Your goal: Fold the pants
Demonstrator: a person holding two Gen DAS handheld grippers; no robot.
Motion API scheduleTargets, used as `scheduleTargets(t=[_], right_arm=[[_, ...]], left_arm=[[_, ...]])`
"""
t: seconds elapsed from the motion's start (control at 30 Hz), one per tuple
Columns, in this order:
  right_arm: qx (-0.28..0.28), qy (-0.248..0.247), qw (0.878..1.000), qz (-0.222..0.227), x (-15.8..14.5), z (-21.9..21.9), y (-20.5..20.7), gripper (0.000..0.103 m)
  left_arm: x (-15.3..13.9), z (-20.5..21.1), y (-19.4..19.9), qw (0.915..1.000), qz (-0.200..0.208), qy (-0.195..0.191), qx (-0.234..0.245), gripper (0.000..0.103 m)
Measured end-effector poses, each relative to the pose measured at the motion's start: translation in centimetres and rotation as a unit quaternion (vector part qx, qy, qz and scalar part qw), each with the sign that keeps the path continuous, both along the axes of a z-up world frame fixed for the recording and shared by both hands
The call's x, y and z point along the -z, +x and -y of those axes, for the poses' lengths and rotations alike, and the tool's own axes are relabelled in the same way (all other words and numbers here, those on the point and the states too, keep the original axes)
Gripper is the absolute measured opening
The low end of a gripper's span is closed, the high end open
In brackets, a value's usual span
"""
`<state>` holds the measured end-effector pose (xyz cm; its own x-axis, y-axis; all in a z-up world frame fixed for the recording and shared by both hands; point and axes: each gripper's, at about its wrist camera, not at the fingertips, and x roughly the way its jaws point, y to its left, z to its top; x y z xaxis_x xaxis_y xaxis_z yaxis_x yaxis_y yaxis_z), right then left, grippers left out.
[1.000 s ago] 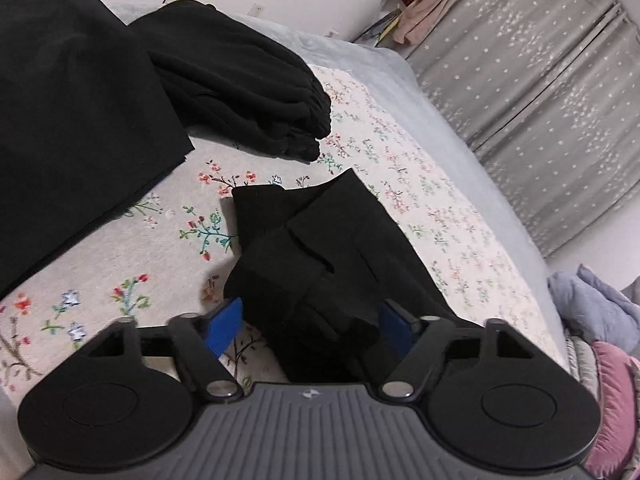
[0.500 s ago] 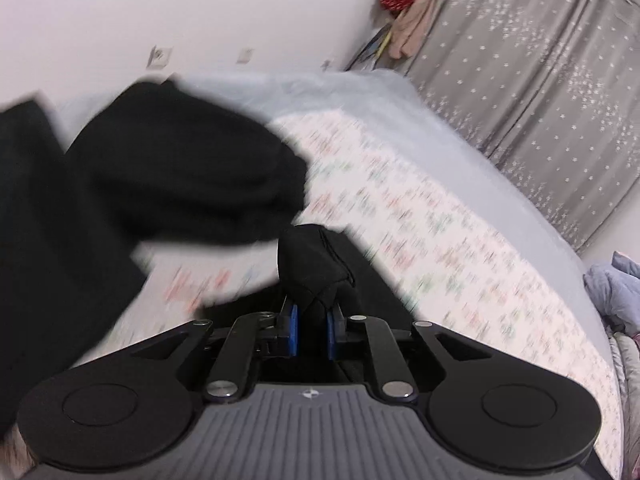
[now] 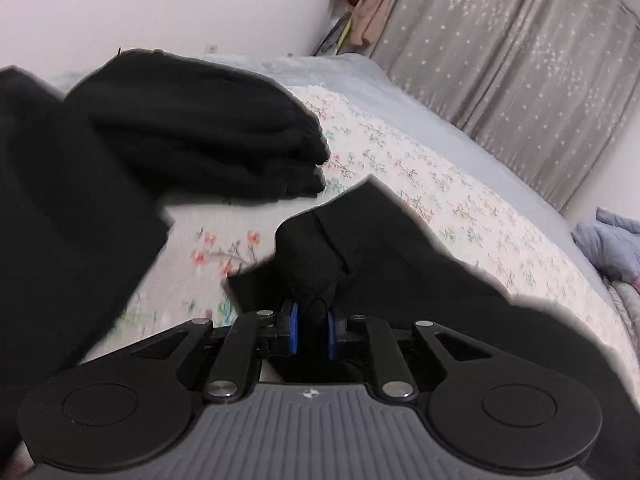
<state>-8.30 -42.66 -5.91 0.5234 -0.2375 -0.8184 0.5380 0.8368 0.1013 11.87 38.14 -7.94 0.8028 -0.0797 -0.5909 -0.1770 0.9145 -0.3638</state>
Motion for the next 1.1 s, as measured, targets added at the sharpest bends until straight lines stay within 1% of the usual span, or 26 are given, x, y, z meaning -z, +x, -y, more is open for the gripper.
scheduleTargets(t=[0.03,0.07,0.1,0.13,0.2,0.3,0.4,0.43,0.5,0.53,0.57,0.6,0.63,0.7,0.73,0.77,0.8,0.83,0.87,0.9,0.93,0.97,1.0,1.03,1.07,1.1], right_arm=[[-0.002,-0.003,1.000,0.013,0.3,-0.2,-0.5,0.002],[0.005,0.001,1.000,0.018,0.1,-0.2,-0.7,0.002],[0.007,-0.003,1.000,0.013,-0.3,-0.5,-0.5,0.002],[-0.006,-0.022,1.000,0.000,-0.7,-1.0,-0.1,0.002],[-0.029,-0.054,0.998,-0.016,-1.8,-1.9,0.9,0.002],[-0.039,-0.065,0.997,-0.020,-2.8,-2.7,0.6,0.002],[-0.048,-0.070,0.995,-0.057,-1.5,-2.8,0.3,0.002],[-0.047,-0.065,0.995,-0.058,-1.2,-2.7,-0.1,0.002],[-0.033,-0.051,0.997,-0.045,-1.4,-2.3,-1.3,0.003],[-0.026,-0.045,0.998,-0.040,-1.5,-2.1,-1.6,0.003],[-0.022,-0.046,0.998,-0.041,-1.6,-1.9,-1.5,0.003],[-0.020,-0.051,0.997,-0.045,-1.7,-1.9,-1.5,0.004],[-0.017,-0.060,0.997,-0.054,-1.7,-2.0,-1.2,0.006],[-0.014,-0.098,0.992,-0.084,-1.8,-2.6,-0.5,0.023],[-0.006,-0.131,0.986,-0.104,-2.1,-3.2,-0.4,0.024],[0.006,-0.170,0.978,-0.119,-2.5,-3.8,-0.1,0.028],[0.019,-0.207,0.971,-0.120,-3.2,-4.8,0.0,0.036],[0.026,-0.235,0.965,-0.110,-3.9,-6.0,0.1,0.040],[0.021,-0.256,0.962,-0.089,-4.7,-7.5,0.1,0.045],[-0.004,-0.266,0.962,-0.061,-5.4,-9.6,0.3,0.045],[-0.042,-0.265,0.963,-0.039,-5.8,-11.8,0.8,0.045],[-0.102,-0.261,0.960,-0.018,-6.0,-14.7,1.4,0.045],[-0.155,-0.257,0.954,-0.007,-5.8,-17.3,1.9,0.045],[-0.219,-0.254,0.942,0.001,-5.4,-20.6,2.5,0.045],[-0.275,-0.253,0.928,0.003,-4.8,-23.5,2.9,0.045],[-0.332,-0.255,0.908,0.004,-4.1,-26.8,3.3,0.044]], left_arm=[[-0.2,0.0,-0.5,0.9999,0.010,0.000,-0.003,0.021],[-0.6,0.0,-0.6,0.9999,0.010,-0.001,-0.007,0.021],[-1.0,-0.1,-0.5,1.0000,0.007,0.001,-0.006,0.022],[-1.6,-0.1,-0.2,0.9999,0.007,0.009,-0.004,0.022],[-3.3,0.5,-0.5,0.9995,0.021,0.024,0.001,0.022],[-5.0,1.1,-0.9,0.9984,0.037,0.042,0.010,0.022],[-4.7,1.1,-1.3,0.9980,0.045,0.042,0.015,0.023],[-3.9,1.3,-0.8,0.9978,0.038,0.052,0.018,0.024],[-2.9,1.3,-0.9,0.9971,0.012,0.070,0.026,0.032],[-2.7,1.4,-0.4,0.9973,0.000,0.068,0.029,0.033],[-2.3,0.9,-0.7,0.9978,-0.006,0.059,0.029,0.036],[-2.0,0.4,-0.9,0.9986,-0.008,0.045,0.026,0.041],[-1.9,0.0,-1.0,0.9993,-0.008,0.029,0.022,0.044],[-2.0,-1.0,-1.2,0.9999,-0.006,-0.005,0.011,0.052],[-2.3,-1.4,-1.4,0.9998,-0.001,-0.018,0.006,0.053],[-2.8,-1.6,-1.6,0.9996,0.004,-0.028,0.002,0.055],[-3.3,-1.8,-1.7,0.9993,0.010,-0.035,-0.003,0.060],[-3.7,-1.8,-1.8,0.9989,0.017,-0.043,-0.010,0.065],[-3.9,-2.0,-1.9,0.9983,0.020,-0.052,-0.018,0.071],[-4.0,-2.1,-2.0,0.9973,0.022,-0.063,-0.028,0.072],[-3.7,-2.3,-1.9,0.9961,0.027,-0.077,-0.035,0.072],[-3.3,-2.3,-2.0,0.9952,0.025,-0.087,-0.038,0.072],[-3.0,-2.2,-1.8,0.9951,0.014,-0.089,-0.041,0.072],[-2.7,-2.0,-1.5,0.9957,0.001,-0.083,-0.041,0.072],[-2.3,-1.7,-1.6,0.9965,-0.012,-0.072,-0.040,0.072],[-2.0,-1.3,-1.5,0.9968,-0.027,-0.063,-0.041,0.073]])
